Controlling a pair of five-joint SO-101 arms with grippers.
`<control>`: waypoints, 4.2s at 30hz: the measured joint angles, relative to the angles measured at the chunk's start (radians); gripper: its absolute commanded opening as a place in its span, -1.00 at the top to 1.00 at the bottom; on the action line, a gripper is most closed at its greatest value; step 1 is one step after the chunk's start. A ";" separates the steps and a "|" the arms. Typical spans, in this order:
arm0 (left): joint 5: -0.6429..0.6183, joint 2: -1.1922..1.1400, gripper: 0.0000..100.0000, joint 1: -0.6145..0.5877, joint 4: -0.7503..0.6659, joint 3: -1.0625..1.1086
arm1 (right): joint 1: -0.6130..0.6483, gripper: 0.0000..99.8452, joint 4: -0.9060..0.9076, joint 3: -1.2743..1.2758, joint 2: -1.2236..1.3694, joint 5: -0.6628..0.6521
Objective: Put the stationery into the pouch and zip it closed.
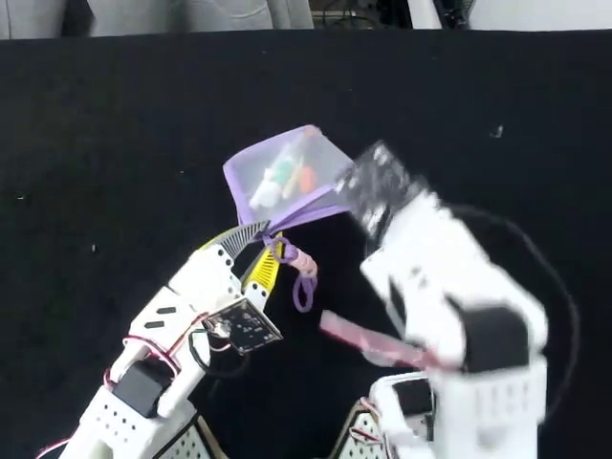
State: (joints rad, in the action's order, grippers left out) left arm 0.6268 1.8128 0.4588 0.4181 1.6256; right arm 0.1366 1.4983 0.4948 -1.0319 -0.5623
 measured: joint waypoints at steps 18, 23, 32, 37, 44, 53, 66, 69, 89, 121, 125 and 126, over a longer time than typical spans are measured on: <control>-0.258 0.000 0.94 -0.008 0.035 -0.081 | 0.259 0.62 -0.390 0.635 -0.601 0.371; -0.338 0.006 0.94 -0.032 0.064 -0.094 | 0.367 0.62 -0.396 0.786 -0.769 0.405; -0.397 0.012 0.94 -0.061 0.064 -0.094 | 0.451 0.62 -0.416 0.842 -0.770 0.459; -0.399 0.012 0.94 -0.061 0.064 -0.094 | 0.494 0.62 -0.508 0.910 -0.770 0.476; -0.400 0.012 0.94 -0.061 0.064 -0.094 | 0.496 0.62 -0.694 0.999 -0.770 0.511; -0.400 0.012 0.94 -0.061 0.064 -0.094 | 0.496 0.62 -0.770 1.002 -0.770 0.511; -0.400 0.014 0.94 -0.061 0.095 -0.095 | 0.496 0.98 -0.798 1.036 -0.770 0.512; -0.400 0.014 0.94 -0.061 0.095 -0.095 | 0.493 0.98 -0.776 1.022 -0.770 0.512; -0.354 0.014 0.94 -0.060 0.095 -0.095 | 0.348 0.98 -0.620 0.778 -0.770 0.459; -0.348 0.014 0.94 -0.060 0.100 -0.095 | 0.238 0.51 -0.718 0.872 -0.770 0.361; -0.348 0.014 0.94 -0.060 0.100 -0.095 | 0.298 0.57 -0.712 0.918 -0.770 0.361; -0.348 0.014 0.94 -0.060 0.100 -0.095 | 0.316 0.58 -0.712 0.930 -0.770 0.361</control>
State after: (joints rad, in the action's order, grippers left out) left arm 0.2785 1.8267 0.3989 0.5178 1.5305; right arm 0.4526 0.7864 1.4246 -1.8021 -0.2018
